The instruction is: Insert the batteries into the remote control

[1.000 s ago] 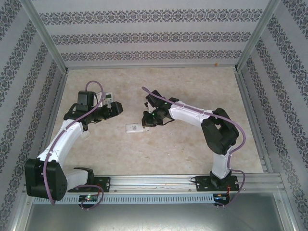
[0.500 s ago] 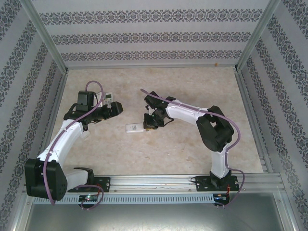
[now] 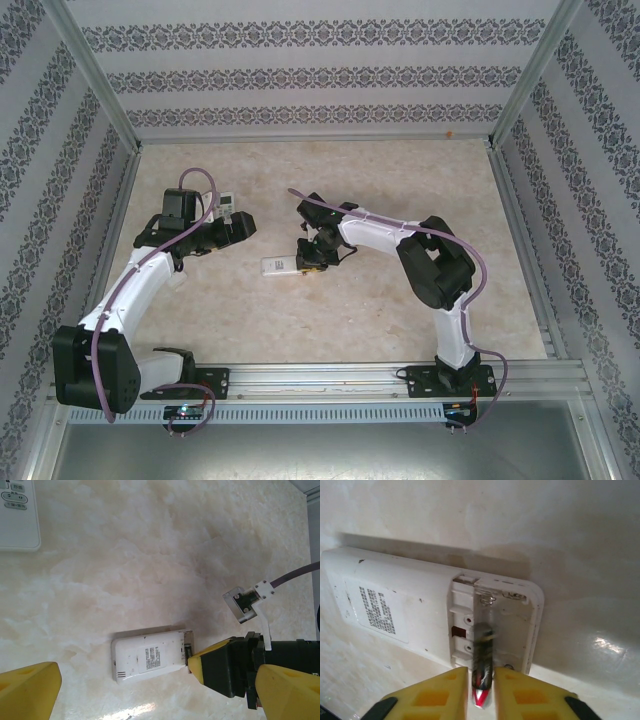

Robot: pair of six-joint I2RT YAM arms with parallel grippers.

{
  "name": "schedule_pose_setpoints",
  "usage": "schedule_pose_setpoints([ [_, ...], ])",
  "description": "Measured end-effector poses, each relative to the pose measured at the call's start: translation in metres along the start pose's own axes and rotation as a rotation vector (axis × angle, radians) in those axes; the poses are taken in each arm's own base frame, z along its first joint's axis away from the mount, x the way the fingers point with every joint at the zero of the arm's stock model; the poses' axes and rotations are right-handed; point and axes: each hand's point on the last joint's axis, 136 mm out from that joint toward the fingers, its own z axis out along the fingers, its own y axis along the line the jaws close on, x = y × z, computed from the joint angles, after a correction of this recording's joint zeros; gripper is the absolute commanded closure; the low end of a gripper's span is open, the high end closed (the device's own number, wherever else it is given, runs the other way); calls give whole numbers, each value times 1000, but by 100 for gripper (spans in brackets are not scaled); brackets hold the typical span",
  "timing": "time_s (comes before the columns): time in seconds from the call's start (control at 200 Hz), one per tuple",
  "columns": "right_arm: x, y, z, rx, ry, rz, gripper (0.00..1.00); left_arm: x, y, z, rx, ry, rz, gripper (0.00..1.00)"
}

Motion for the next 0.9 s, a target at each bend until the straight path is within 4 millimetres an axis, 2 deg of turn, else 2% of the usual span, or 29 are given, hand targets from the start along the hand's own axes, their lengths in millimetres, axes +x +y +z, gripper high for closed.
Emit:
schedule_pose_setpoints([
  [0.125,-1,-1,-1,0,-2,3,73,0,0,0,0,1,0,0],
  [0.23,-2,-1,-1,0,-3,3,78,0,2,1,-6,4,-3,0],
  [0.35,-2,-1,-1,1,-2,0,80,6,9,7,-27,30,-10,9],
  [0.475,-2,-2,-2,1,-3,-3,78,26,19,23,-37,120,-28,17],
  [0.749,-7,1,-5,-6,-14,-19,81,83,18,69,-12,391,-46,30],
  [0.899,-12,7,-8,-18,-29,-34,82,95,26,86,-43,472,-55,38],
])
